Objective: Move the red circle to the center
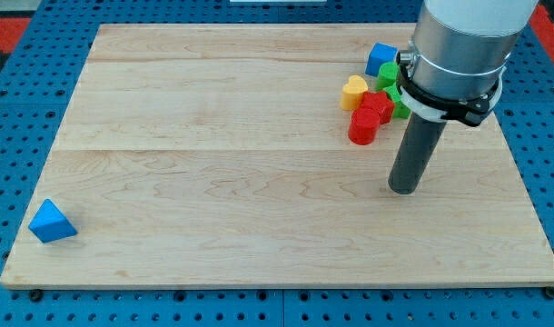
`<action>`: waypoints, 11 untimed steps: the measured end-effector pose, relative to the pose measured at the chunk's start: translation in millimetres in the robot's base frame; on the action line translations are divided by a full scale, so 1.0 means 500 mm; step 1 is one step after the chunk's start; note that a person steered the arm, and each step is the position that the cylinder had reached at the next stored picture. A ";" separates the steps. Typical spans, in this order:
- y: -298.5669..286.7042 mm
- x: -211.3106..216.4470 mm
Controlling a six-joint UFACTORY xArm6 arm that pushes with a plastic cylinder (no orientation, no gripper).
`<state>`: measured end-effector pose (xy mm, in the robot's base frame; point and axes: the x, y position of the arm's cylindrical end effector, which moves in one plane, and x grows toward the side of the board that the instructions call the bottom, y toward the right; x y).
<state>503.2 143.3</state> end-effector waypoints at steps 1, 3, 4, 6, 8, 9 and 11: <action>0.000 -0.007; 0.019 -0.031; 0.024 -0.059; -0.029 -0.160; -0.229 -0.246; -0.289 -0.295; -0.293 -0.279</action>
